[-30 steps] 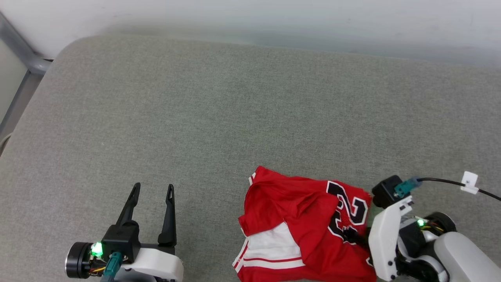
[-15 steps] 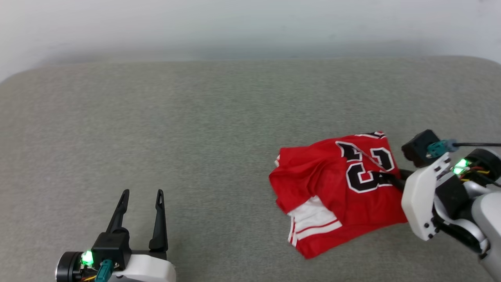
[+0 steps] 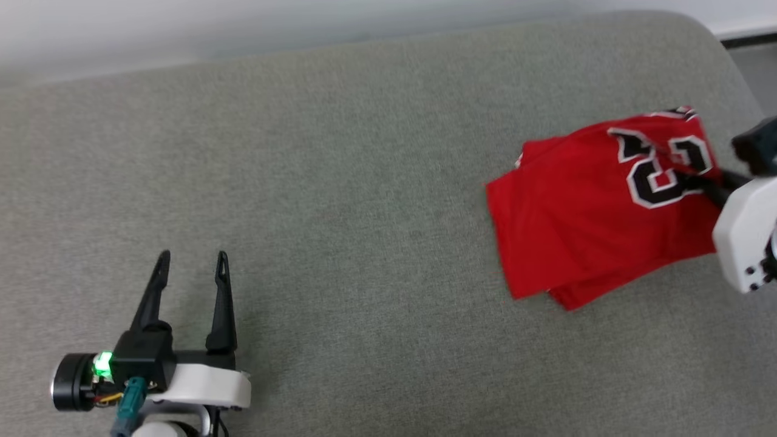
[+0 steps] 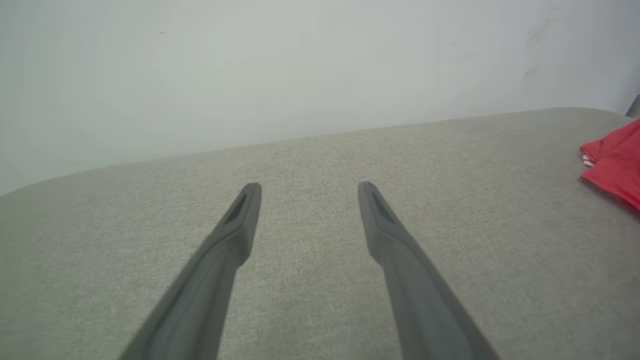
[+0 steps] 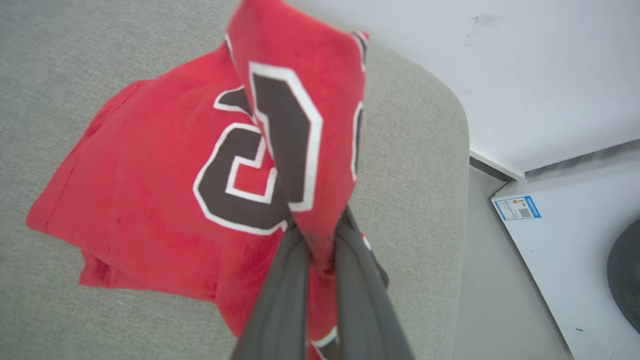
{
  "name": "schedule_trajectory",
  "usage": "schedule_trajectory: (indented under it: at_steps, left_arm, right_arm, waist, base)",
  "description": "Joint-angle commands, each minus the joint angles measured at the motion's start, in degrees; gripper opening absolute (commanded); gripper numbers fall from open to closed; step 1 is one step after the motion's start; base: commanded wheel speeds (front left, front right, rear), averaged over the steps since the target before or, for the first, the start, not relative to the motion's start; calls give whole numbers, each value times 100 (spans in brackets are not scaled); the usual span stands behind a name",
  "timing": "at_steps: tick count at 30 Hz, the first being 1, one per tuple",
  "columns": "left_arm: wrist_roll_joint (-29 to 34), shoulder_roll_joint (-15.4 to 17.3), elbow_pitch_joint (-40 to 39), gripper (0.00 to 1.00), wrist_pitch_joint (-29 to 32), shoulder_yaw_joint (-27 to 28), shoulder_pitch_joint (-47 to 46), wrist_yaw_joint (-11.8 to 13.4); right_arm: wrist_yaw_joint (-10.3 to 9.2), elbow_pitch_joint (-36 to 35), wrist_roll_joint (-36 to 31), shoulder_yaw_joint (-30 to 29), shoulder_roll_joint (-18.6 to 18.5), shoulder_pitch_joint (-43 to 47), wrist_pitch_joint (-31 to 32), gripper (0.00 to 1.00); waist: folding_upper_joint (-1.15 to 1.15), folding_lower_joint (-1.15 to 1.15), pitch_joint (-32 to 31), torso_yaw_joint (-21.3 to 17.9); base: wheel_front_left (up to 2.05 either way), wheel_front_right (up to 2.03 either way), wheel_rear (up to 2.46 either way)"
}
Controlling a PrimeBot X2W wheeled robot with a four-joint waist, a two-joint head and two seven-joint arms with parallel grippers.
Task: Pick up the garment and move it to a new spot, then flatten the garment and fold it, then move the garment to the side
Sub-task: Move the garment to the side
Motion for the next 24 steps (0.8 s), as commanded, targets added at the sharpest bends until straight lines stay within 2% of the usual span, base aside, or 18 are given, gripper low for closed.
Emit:
schedule_trajectory:
  at_steps: [1, 14, 20, 24]
  left_arm:
    - [38, 67, -63, 100, -13, 33, -148, -13]
    - [132, 267, -489, 100, -13, 8, -673, -21]
    - [144, 328, -663, 100, -13, -8, -785, -5]
    - [141, 364, -710, 100, -13, -7, -843, 31]
  right_arm:
    - [-9, 93, -112, -104, -53, -147, -47, 0]
    - [-9, 1577, -816, -1378, -321, -686, -132, 0]
    - [-9, 2367, -1130, -2034, -259, -1028, -231, 0]
    - [-9, 2685, -1363, -2321, -54, -1180, -280, 0]
  waist:
    - [0, -1, 352, -131]
    - [0, -1, 1380, 109]
    - [0, -1, 1673, 148]
    - [0, -1, 1727, 129]
  base:
    - [0, 0, 0]
    - [0, 0, 0]
    - [0, 0, 0]
    - [0, 0, 0]
